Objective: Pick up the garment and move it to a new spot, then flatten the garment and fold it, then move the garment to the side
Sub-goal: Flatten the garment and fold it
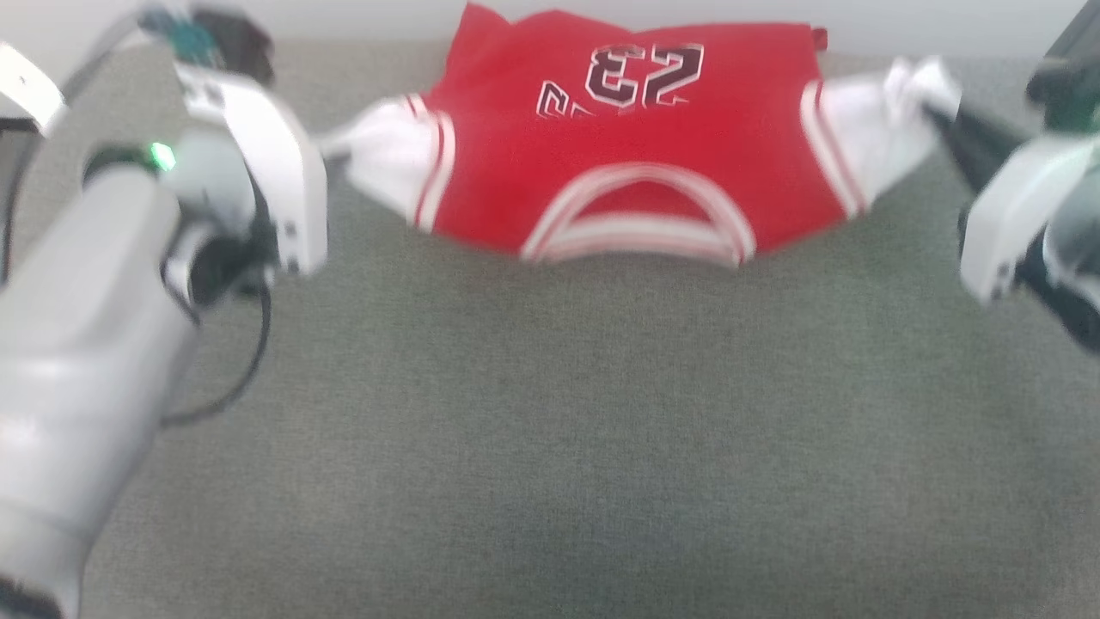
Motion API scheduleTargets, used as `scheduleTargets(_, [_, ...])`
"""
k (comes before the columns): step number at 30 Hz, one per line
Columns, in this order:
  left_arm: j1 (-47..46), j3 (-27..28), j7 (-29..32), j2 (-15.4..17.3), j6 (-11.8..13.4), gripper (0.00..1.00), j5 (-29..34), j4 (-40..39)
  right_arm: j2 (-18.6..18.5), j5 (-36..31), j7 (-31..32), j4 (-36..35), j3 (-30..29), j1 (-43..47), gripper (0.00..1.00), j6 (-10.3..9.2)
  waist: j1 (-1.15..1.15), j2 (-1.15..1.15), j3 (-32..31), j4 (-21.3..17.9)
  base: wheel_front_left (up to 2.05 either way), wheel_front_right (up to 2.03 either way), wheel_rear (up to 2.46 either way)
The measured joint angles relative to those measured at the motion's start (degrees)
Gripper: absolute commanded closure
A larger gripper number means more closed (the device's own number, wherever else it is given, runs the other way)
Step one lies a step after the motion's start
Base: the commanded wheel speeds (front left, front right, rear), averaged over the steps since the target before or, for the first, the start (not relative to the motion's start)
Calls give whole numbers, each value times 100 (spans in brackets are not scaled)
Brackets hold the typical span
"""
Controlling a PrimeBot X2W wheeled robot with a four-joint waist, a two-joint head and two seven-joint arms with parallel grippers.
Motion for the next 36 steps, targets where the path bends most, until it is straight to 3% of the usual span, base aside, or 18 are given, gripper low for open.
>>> scheduleTargets(6, [1314, -177, 554, 576, 716, 100, -179, -1673, -780, 932, 846, -1301, 304, 1221, 100, -1, 0, 0, -306, 60, 0, 0, 0])
scheduleTargets(14, [2940, -153, 1032, 1599, 1956, 100, -412, -4056, -1534, 1707, 1666, -2377, 342, 2698, 100, -2, 0, 0, -447, 105, 0, 0, 0])
scheduleTargets(23, [4070, 92, 1361, 2498, 3052, 100, -813, -5475, -2224, 2437, 2493, -3266, -149, 3955, 100, -4, 0, 0, -493, 90, 0, 0, 0])
scheduleTargets(29, [4408, 143, 1397, 2733, 3417, 100, -873, -6051, -2438, 2624, 2776, -3704, -624, 4723, 100, -4, 0, 0, -444, 34, 0, 0, 0])
scheduleTargets(36, [4540, -62, 1474, 2604, 3431, 100, -901, -6043, -1836, 2153, 3066, -3567, -865, 5164, 100, -4, 0, 0, -360, -9, 0, 0, 0])
